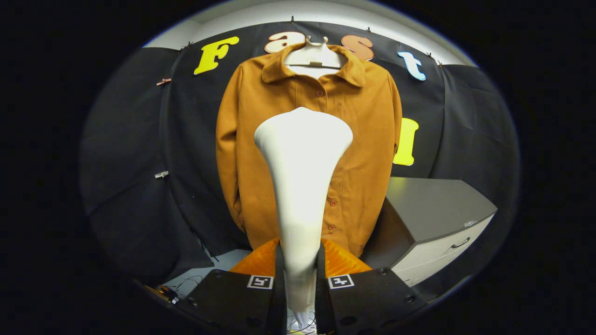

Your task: Iron the clothes twice with a garment steamer, once on the left side and once on the right side.

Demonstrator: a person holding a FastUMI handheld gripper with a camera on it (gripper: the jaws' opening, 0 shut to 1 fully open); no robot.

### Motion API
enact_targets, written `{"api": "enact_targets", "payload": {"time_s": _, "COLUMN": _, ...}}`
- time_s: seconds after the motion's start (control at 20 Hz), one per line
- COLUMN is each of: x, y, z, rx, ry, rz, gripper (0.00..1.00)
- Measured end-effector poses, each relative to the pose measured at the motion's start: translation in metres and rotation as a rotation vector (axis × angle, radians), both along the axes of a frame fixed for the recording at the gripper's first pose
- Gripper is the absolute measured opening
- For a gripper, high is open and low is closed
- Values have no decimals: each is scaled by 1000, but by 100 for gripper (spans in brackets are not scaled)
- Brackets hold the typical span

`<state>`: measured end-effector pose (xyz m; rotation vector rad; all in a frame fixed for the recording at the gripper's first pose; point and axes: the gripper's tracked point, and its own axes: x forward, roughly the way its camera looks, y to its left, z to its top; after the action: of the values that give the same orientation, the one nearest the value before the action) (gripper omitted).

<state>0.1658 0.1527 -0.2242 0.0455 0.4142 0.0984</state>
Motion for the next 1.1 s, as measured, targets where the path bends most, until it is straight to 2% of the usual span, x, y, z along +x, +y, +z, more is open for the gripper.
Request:
{"api": "enact_targets", "payload": {"time_s": 0.45, "x": -10, "y": -18, "z": 100, "rx": 11, "ry": -99, "rz": -20, "gripper": 27}}
{"api": "enact_targets", "payload": {"time_s": 1.1, "x": -19, "y": -32, "z": 186, "rx": 27, "ry": -206, "rz": -44, "gripper": 27}}
